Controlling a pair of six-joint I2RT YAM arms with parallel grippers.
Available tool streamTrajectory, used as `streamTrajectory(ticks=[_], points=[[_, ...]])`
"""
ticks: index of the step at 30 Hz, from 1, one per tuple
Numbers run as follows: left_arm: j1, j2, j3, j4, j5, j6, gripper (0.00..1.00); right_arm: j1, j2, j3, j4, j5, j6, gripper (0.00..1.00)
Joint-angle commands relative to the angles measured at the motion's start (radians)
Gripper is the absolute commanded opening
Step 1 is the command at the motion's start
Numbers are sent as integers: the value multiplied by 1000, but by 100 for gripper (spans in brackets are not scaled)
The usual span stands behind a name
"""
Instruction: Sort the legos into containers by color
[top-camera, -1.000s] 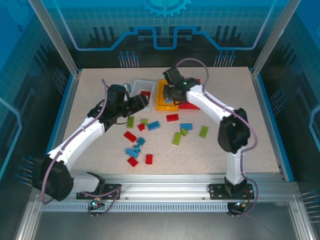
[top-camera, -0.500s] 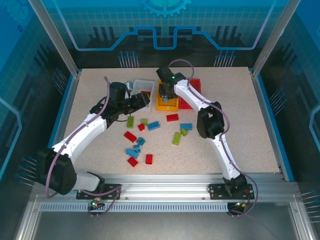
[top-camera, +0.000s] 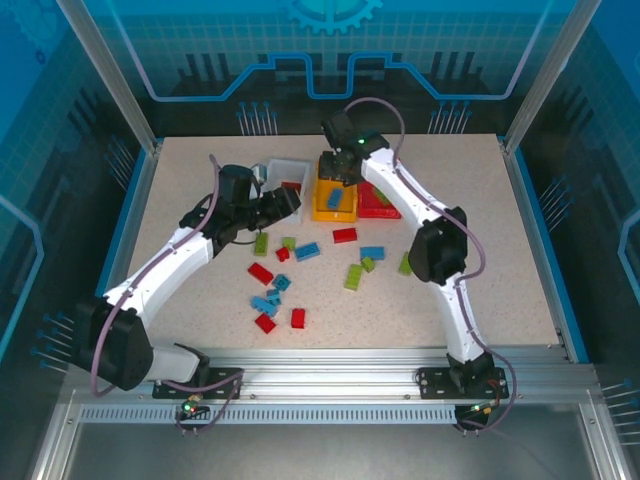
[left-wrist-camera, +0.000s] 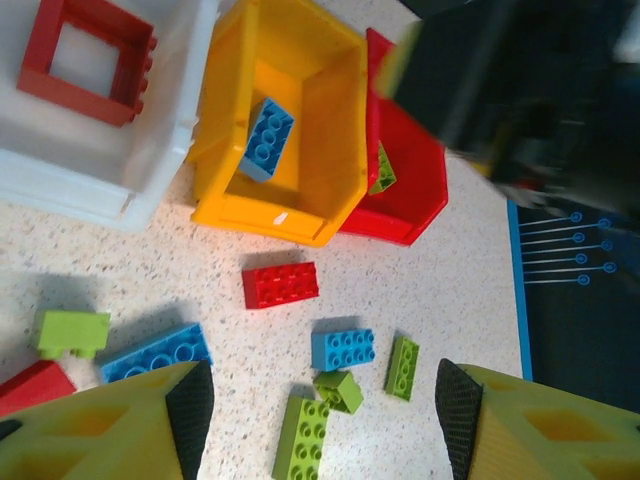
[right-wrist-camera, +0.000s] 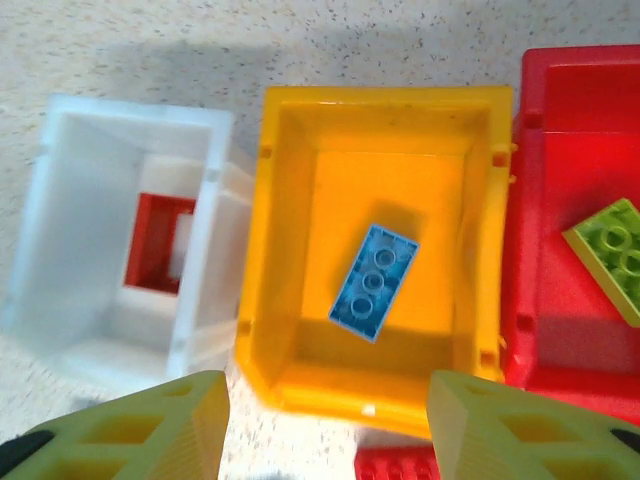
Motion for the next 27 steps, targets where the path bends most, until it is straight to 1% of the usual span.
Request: streamTrajectory(ticks=[1, 5, 8, 12, 16, 19, 23, 27], points=[[7, -56, -18, -91, -22, -3, 65, 40, -180, -160, 28, 4, -24, 57], [7, -110, -47, -165, -52, 9, 65, 73, -372, -396, 110, -26, -12, 58], [7, -157, -82, -213, -78, 13, 65, 108, -490, -535, 140, -21, -14, 58], [10, -208, -107, -288, -109, 16, 65, 150, -636, -717, 190, -11, -21, 58], [9, -240, -99, -411, -158, 48, 65, 183, -785, -940, 281, -20, -12, 58], [15, -285, -119, -455, -178, 68, 65, 203, -869, -1066, 331, -24, 5, 59], [38, -287, -142, -474, -176, 94, 65, 219, -937, -1160, 373, -65, 20, 59], [42, -253, -168, -462, -177, 89, 65, 252, -965, -1193, 379, -93, 27, 60]])
